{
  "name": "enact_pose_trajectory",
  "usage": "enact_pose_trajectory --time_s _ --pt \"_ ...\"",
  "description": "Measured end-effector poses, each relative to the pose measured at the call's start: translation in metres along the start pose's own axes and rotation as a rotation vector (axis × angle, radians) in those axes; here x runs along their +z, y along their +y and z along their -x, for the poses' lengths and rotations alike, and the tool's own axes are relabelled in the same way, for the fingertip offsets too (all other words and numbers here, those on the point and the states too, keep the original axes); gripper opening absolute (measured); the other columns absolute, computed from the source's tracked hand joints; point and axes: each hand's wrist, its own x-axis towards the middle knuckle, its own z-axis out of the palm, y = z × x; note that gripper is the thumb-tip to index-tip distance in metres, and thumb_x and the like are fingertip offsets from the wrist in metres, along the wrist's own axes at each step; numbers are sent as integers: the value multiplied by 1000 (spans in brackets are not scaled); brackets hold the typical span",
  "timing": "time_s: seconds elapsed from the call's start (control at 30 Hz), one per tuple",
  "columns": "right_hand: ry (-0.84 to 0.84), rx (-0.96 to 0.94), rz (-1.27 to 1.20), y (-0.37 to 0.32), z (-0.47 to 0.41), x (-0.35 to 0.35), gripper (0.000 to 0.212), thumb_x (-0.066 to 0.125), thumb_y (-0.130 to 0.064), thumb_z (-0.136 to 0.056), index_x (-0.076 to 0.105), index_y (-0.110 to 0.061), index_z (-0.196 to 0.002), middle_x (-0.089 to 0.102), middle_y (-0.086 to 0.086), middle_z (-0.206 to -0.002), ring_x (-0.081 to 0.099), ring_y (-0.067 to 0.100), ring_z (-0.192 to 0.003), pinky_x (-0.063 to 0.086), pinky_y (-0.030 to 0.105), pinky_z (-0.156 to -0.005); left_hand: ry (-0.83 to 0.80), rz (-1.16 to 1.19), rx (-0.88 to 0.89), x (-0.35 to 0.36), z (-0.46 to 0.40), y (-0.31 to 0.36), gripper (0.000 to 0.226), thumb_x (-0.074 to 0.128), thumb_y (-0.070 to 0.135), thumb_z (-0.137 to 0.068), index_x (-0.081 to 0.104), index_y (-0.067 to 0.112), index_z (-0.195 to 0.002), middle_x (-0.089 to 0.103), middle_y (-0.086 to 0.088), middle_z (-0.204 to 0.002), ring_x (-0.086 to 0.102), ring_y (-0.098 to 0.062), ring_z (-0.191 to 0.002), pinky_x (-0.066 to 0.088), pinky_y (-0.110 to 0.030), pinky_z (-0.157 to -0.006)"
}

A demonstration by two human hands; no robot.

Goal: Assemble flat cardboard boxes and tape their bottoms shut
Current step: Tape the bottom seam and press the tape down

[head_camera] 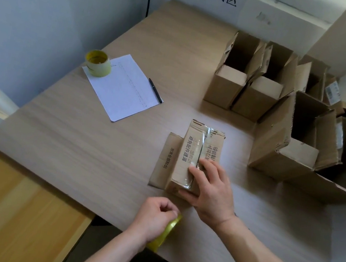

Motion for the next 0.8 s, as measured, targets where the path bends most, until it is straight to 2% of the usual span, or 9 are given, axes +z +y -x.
enact_pose_trajectory --time_s 0.13,0.23,0.3,0.4,0.5,0.57,0.67,0.73,0.8 --pt "-106 17 -35 -7 -5 -10 72 85 -51 -56 64 -19 -117 55 10 -130 49 36 -121 50 51 -91 -43 -159 118 -8 16 22 32 73 7 -79 69 31 -59 62 2 -80 55 -8 -67 44 -20 -68" --pt "-169 87 -205 -6 -3 -36 67 76 -50 -63 62 -26 -124 49 0 -139 42 23 -131 43 42 -102 -127 -228 295 -16 32 50 33 73 4 -79 67 31 -61 50 -1 -98 53 1 -67 42 -11 -70" --pt "-2 266 -482 -4 9 -59 46 68 -48 -73 66 -32 -117 57 -8 -130 50 12 -123 43 33 -100 -198 -221 402 -18 42 70 21 72 9 -77 71 26 -64 54 3 -96 54 4 -70 42 -11 -70" --pt "301 520 -919 -16 40 -90 31 60 -47 -80 70 -31 -104 69 0 -93 62 16 -83 50 26 -72 -200 -146 493 -10 50 94 7 68 21 -73 75 23 -73 64 6 -85 59 -3 -70 45 -17 -67" --pt "250 611 -1111 -40 64 -102 42 67 -51 -72 69 -32 -109 64 6 -86 59 18 -67 48 23 -59 -149 30 420 11 48 106 8 70 28 -73 77 27 -75 68 4 -83 63 -8 -70 49 -23 -66" --pt "200 716 -1022 -45 69 -103 58 72 -62 -62 65 -40 -115 63 -1 -90 63 15 -73 52 25 -64 -127 162 329 26 46 108 7 73 25 -74 78 28 -76 71 1 -81 65 -10 -69 51 -24 -66" --pt "170 854 -816 -46 68 -105 80 69 -76 -55 54 -43 -126 60 -7 -93 64 12 -80 55 33 -73 -89 319 204 43 46 105 18 72 6 -85 79 21 -78 74 -5 -76 66 -11 -69 53 -23 -66" --pt "149 878 -852 -47 67 -103 75 73 -65 -59 56 -38 -126 65 -1 -88 65 17 -80 56 41 -77 -77 431 134 52 46 107 20 66 0 -88 78 14 -80 75 -7 -78 69 -11 -70 53 -20 -63" --pt "172 896 -991 -46 68 -99 58 76 -37 -72 59 -30 -127 72 3 -92 68 23 -87 56 42 -83 -107 516 68 62 48 110 19 62 -1 -90 77 10 -85 75 -9 -82 71 -14 -74 54 -22 -64"
